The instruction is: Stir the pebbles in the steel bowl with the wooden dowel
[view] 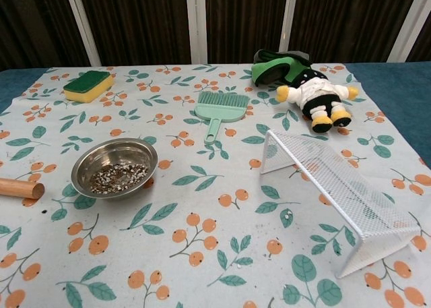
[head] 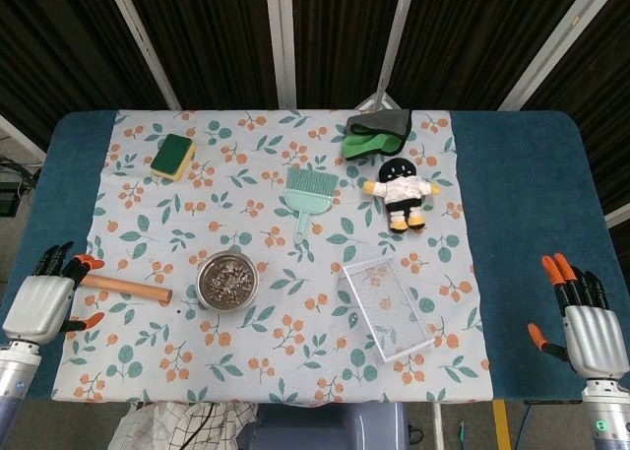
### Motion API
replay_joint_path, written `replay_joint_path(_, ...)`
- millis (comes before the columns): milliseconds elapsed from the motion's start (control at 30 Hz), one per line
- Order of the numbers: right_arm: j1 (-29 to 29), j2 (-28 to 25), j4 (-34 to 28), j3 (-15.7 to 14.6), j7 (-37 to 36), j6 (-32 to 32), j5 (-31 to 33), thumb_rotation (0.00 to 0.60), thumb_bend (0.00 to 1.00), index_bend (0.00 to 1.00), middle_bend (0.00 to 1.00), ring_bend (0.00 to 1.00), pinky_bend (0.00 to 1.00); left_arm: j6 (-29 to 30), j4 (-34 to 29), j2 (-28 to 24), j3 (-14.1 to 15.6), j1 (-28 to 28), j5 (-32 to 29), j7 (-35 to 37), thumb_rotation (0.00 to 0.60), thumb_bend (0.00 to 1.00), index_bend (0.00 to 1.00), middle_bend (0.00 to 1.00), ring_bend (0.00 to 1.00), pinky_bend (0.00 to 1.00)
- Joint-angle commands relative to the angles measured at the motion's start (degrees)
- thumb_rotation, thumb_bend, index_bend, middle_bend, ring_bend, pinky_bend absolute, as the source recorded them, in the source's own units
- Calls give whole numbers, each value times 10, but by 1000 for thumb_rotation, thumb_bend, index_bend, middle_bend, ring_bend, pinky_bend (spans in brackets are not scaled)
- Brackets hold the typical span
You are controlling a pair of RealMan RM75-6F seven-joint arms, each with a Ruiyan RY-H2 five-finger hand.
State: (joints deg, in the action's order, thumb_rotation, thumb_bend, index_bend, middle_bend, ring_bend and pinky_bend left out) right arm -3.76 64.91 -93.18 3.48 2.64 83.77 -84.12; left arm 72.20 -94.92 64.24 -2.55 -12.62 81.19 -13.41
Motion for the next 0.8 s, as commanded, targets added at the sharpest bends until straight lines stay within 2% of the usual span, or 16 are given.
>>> replay_joint_path(33, -2, 1, 0, 0, 1, -2, 0, 600, 310, 0, 0, 0, 0, -45, 18, 18, -8, -31, -26, -42, 600, 206, 331, 266, 0, 0)
replay_joint_path(167, -3, 0, -2, 1, 3, -5, 2, 600, 310, 0, 0, 0, 0, -75, 39, 40, -11, -54, -41, -76, 600, 241, 354, 294, 0, 0)
replay_joint_path(433, 0, -3, -4, 0, -1, -4, 4, 600, 310, 0, 0, 0, 0, -111, 67, 75, -3, -79, -57, -131, 600, 250, 376, 339, 0, 0)
replay_joint_path(633, 1, -4, -5, 0, -3, -4, 6, 600, 310, 0, 0, 0, 0, -125, 82, 101, -2, -92, -66, -147, 600, 279, 410, 407, 5, 0)
replay_joint_path(800, 1, -4, -5, 0, -4, -5, 8, 600, 309, 0, 0, 0, 0, -130, 92, 121, -4, -101, -76, -163, 600, 289, 415, 423, 5, 0)
